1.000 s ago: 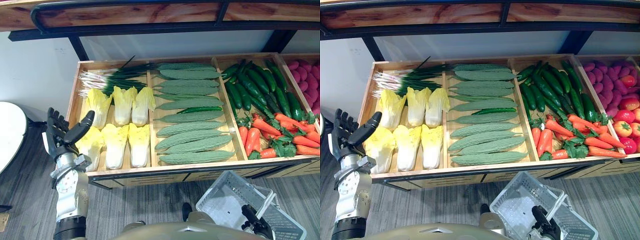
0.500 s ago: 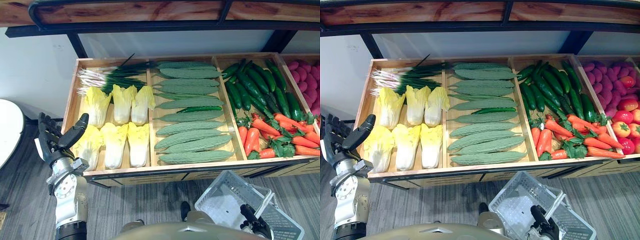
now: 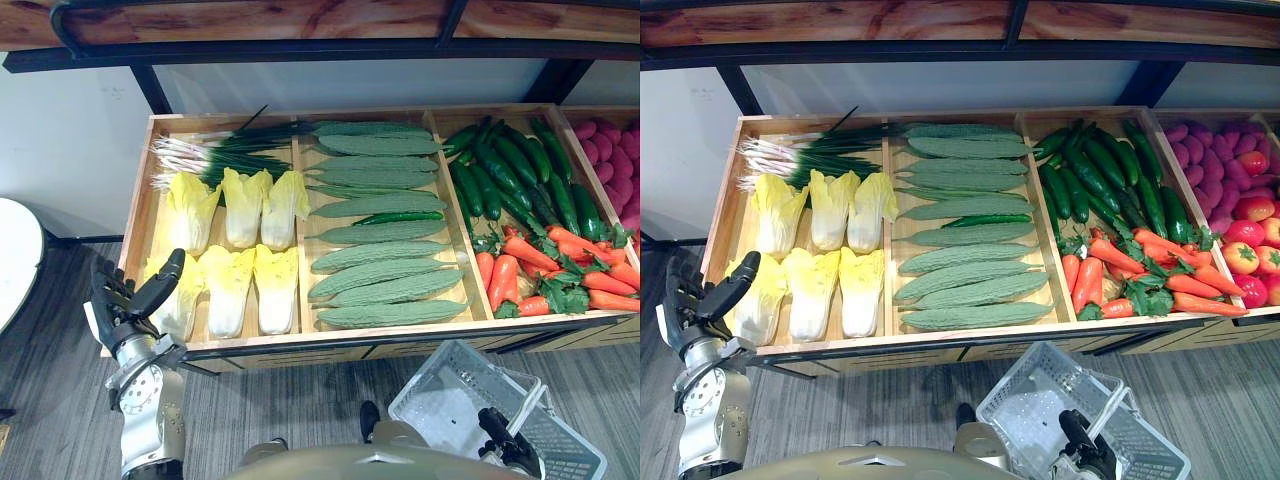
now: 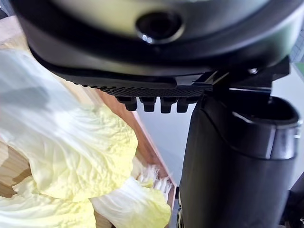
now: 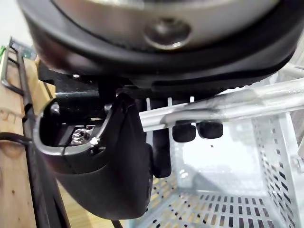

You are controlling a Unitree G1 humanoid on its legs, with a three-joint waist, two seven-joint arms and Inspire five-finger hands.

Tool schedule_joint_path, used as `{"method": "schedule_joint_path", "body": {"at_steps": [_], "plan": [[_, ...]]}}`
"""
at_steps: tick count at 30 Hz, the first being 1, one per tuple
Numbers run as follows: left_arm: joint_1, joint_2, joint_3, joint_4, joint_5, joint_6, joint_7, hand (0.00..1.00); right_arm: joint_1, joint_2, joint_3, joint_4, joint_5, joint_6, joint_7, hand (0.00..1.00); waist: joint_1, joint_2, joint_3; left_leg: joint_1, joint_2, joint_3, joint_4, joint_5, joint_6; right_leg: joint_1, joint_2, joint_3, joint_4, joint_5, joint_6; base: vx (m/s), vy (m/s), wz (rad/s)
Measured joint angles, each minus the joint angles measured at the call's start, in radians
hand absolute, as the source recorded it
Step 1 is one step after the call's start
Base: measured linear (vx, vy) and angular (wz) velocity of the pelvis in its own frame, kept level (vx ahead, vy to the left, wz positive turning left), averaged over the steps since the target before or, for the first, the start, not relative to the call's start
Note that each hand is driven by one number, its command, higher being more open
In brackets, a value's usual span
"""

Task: Pick vegetable in the basket

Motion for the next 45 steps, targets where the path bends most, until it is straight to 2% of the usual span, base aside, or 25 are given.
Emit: {"method": "schedule_joint_path", "body": {"at_steps": [14,22,38,39,42,43,45], "plan": [[0.016,-0.027,0.007,0.004,0.000,0.044,0.019,1.00,-0.010,0.000,0.016,-0.004,0.000,0.000,-0.009,0.00,0.001,0.000,0.022,-0.031,0.000,-0.001,0.017,-0.007,0.002,-0.025,-0.001,0.000,0.001,0.000,0.000,0.00,0.000,0.00],[-0.006,-0.014,0.039,0.123,-0.009,0.087,-0.005,1.00,-0.017,0.000,0.018,-0.017,0.000,0.015,-0.022,0.00,-0.002,0.008,0.027,-0.042,0.004,0.001,0.027,-0.007,0.003,-0.037,-0.013,-0.003,0.003,0.000,0.000,0.00,0.000,0.00],[-0.052,0.120,0.036,0.288,-0.053,0.102,-0.080,1.00,-0.021,-0.014,0.035,-0.052,-0.001,0.036,-0.026,0.00,0.000,0.036,0.043,-0.059,0.002,0.021,0.028,-0.006,0.004,-0.066,-0.016,0.003,0.001,0.008,0.011,-0.01,0.002,-0.03],[-0.065,0.154,0.023,0.342,-0.060,0.094,-0.104,1.00,-0.021,-0.025,0.036,-0.056,-0.001,0.037,-0.027,0.00,0.000,0.048,0.050,-0.060,0.002,0.026,0.027,-0.006,0.004,-0.070,-0.016,0.006,0.001,0.009,0.012,-0.02,0.000,-0.06],[-0.083,0.207,-0.009,0.420,-0.099,0.079,-0.138,1.00,-0.022,-0.048,0.039,-0.057,-0.001,0.041,-0.026,0.00,0.002,0.059,0.053,-0.069,0.002,0.033,0.025,-0.004,0.004,-0.083,-0.015,0.012,0.002,0.013,0.013,-0.04,-0.002,-0.09],[-0.096,0.266,-0.046,0.479,-0.126,0.079,-0.163,1.00,-0.023,-0.065,0.043,-0.060,-0.001,0.042,-0.024,0.00,0.002,0.072,0.060,-0.074,0.003,0.039,0.025,-0.002,0.003,-0.089,-0.013,0.018,0.001,0.017,0.013,-0.04,-0.003,-0.11],[-0.100,0.318,-0.067,0.521,-0.157,0.080,-0.195,1.00,-0.028,-0.086,0.062,-0.060,-0.001,0.048,-0.020,0.00,0.001,0.078,0.061,-0.078,0.003,0.050,0.019,0.003,0.002,-0.103,-0.010,0.028,0.000,0.022,0.012,-0.05,-0.009,-0.18]]}}
